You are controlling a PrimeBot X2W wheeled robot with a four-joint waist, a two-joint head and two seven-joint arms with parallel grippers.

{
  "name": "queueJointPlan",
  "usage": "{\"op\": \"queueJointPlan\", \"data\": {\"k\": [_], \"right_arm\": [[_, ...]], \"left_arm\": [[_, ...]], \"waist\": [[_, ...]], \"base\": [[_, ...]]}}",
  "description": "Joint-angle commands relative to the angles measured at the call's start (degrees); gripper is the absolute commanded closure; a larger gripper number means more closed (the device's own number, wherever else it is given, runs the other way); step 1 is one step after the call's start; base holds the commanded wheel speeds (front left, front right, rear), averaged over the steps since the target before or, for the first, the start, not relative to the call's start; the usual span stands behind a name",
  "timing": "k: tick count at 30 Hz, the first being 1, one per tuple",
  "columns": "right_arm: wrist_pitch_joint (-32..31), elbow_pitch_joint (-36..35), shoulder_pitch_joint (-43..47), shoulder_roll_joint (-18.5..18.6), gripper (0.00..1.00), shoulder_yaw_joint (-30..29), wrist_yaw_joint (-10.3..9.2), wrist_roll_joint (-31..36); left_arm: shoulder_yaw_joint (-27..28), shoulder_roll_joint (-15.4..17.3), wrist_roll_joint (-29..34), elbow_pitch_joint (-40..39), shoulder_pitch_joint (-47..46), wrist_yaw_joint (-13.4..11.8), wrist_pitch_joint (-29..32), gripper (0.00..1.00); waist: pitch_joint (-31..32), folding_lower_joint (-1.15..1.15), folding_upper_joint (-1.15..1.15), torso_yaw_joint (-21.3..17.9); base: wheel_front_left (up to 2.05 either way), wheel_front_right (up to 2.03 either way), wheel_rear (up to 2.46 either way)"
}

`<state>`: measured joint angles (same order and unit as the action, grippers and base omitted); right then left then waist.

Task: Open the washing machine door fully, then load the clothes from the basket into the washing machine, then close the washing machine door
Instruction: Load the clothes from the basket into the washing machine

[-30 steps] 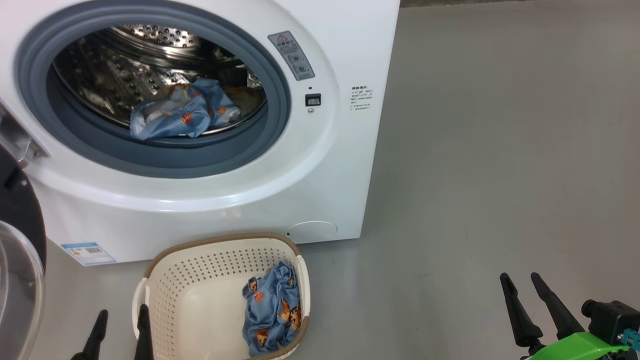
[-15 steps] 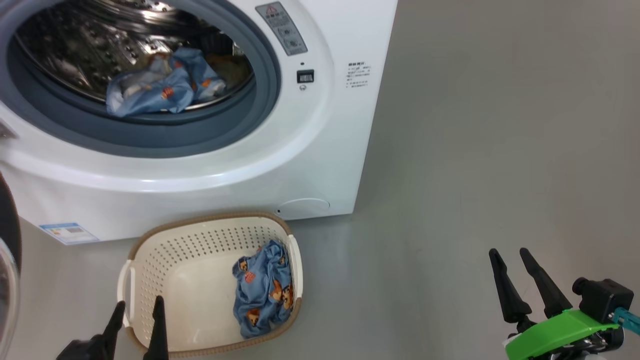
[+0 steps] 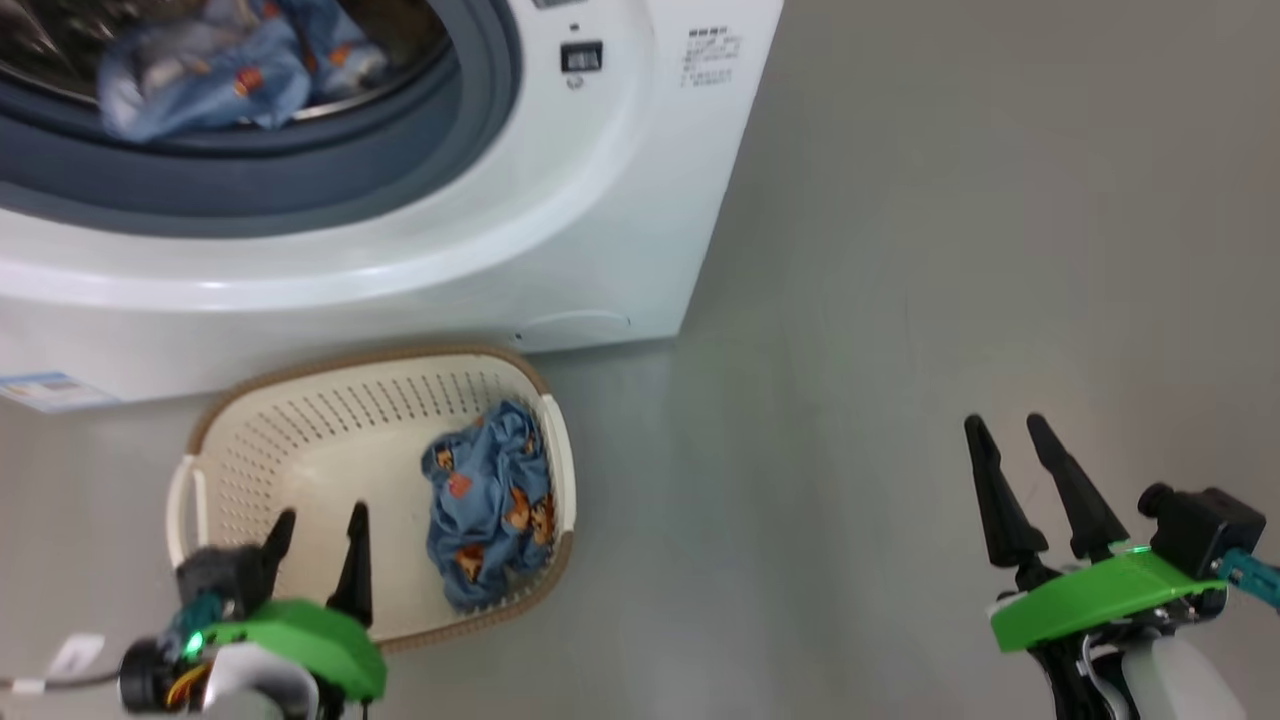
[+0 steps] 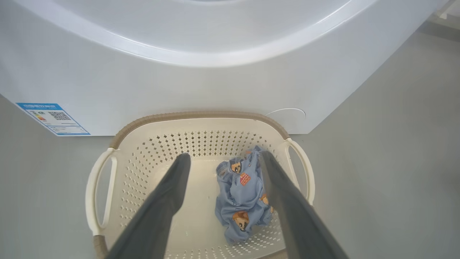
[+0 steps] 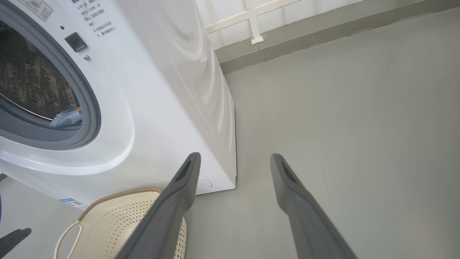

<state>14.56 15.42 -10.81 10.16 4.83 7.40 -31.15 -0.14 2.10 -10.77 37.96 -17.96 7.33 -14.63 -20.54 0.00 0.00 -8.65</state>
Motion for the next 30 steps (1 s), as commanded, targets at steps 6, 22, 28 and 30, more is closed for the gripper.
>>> {"op": "queueJointPlan", "data": {"k": [6, 22, 28, 30], "right_arm": [[0.44, -1.97, -2.72, -0.86, 0.0, 0.88, 0.09, 0.51], [0.44, -2.94, -7.51, -2.13, 0.0, 2.8, 0.09, 0.48], [0.44, -3.23, -8.54, -2.27, 0.0, 3.79, 0.09, 0.39], [0.44, -3.27, -8.69, -2.32, 0.0, 3.91, 0.09, 0.36]], "left_arm": [[-2.22, 1.61, -0.29, 6.16, -7.88, 0.13, -0.37, 0.0], [-12.78, 3.7, -3.59, 23.23, -22.9, 0.15, -0.37, 0.0], [-16.57, 4.33, -5.29, 27.96, -26.81, 0.15, -0.37, 0.0], [-17.12, 4.41, -5.7, 28.61, -27.43, 0.15, -0.37, 0.0]], "waist": [[-8.07, 0.0, 0.0, -1.71], [-17.61, 0.0, 0.0, -3.45], [-19.43, 0.0, 0.0, -4.39], [-19.72, 0.0, 0.0, -4.53]], "base": [[0.0, 0.0, 0.0], [0.0, 0.0, 0.0], [0.0, 0.0, 0.0], [0.0, 0.0, 0.0]]}}
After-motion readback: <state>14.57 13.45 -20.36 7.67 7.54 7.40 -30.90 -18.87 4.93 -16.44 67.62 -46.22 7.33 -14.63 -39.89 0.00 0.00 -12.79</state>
